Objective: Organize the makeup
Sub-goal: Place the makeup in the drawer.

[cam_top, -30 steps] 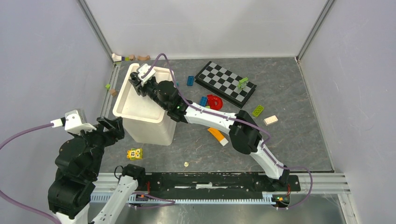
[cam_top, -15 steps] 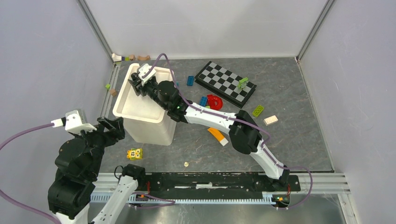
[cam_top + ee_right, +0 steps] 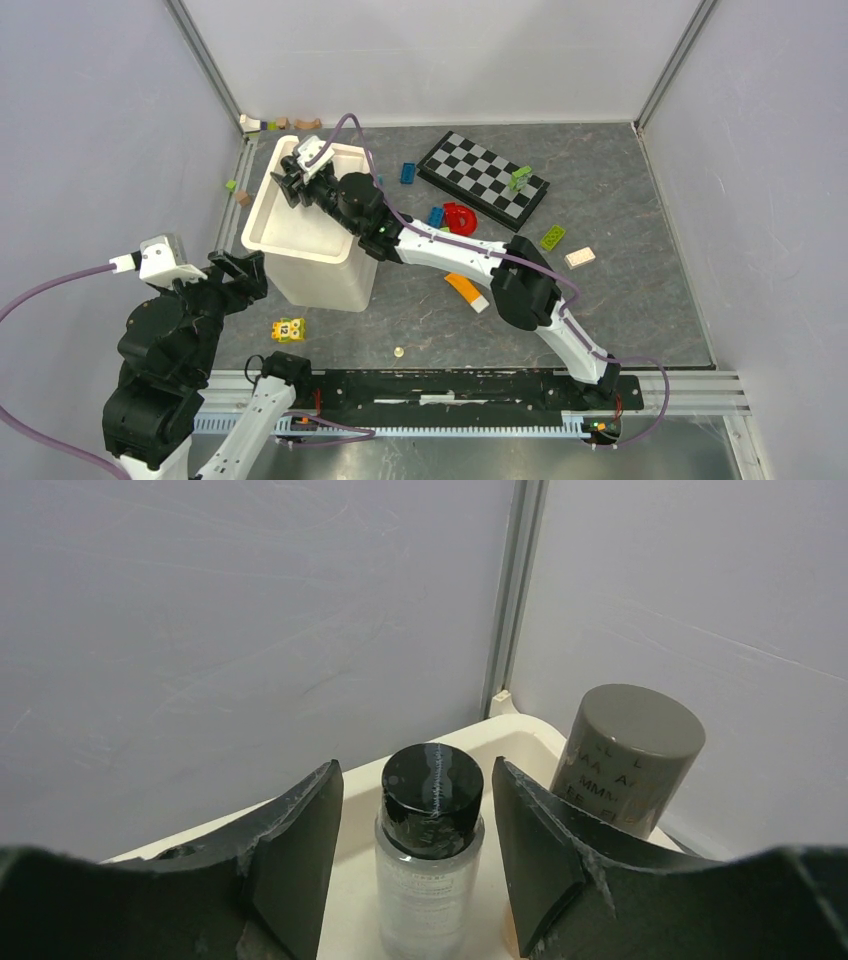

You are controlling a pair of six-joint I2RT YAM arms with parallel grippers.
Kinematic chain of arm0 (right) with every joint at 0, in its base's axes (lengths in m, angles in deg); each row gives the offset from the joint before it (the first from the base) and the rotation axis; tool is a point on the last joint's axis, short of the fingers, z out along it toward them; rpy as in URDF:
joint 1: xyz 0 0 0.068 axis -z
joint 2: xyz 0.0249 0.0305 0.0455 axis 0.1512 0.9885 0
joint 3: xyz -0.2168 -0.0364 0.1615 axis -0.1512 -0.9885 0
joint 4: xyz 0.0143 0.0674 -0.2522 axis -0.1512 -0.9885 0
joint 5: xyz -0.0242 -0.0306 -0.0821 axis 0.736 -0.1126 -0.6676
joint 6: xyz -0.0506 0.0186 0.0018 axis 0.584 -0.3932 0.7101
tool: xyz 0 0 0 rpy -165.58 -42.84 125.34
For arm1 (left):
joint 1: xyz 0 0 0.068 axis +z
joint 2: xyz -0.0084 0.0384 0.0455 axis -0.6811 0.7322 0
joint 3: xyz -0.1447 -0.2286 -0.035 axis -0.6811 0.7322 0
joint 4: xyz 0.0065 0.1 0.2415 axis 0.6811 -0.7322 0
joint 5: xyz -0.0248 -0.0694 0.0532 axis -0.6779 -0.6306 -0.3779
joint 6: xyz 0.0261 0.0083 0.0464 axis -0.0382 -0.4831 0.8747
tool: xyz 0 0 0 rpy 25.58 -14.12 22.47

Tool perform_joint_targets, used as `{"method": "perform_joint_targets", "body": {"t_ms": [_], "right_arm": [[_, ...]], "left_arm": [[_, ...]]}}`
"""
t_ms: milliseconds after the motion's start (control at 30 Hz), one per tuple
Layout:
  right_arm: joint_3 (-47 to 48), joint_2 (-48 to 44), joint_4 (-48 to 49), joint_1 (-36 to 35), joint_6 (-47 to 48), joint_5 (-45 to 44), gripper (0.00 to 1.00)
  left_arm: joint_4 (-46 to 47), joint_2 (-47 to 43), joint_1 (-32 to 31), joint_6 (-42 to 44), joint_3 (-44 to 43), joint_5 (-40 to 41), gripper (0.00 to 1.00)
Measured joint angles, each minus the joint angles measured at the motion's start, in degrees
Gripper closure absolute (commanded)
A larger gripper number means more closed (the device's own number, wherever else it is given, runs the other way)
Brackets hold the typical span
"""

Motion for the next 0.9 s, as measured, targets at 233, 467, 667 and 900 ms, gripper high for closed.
{"method": "perform_joint_targets", "body": {"t_ms": [233, 467, 667, 900], "right_arm": [[0.0, -1.33, -0.76, 0.0, -0.31, 1.14, 0.36], [0.0, -5.29, -1.64, 0.0, -0.24, 2.69, 0.36], [-9.77, -16.83, -2.67, -0.81, 0.94, 6.1, 0.34], [-31.04, -37.11, -8.7, -2.75, 2.8, 7.06, 0.31]], "left_arm": [[0.02, 0.0, 0.0, 0.0, 0.26, 0.02, 0.2], [0.17, -0.02, 0.0, 0.0, 1.01, 0.02, 0.2], [0.22, -0.13, 0.0, 0.0, 2.21, 0.02, 0.2], [0.46, -0.68, 0.0, 0.0, 5.05, -0.04, 0.2]]}}
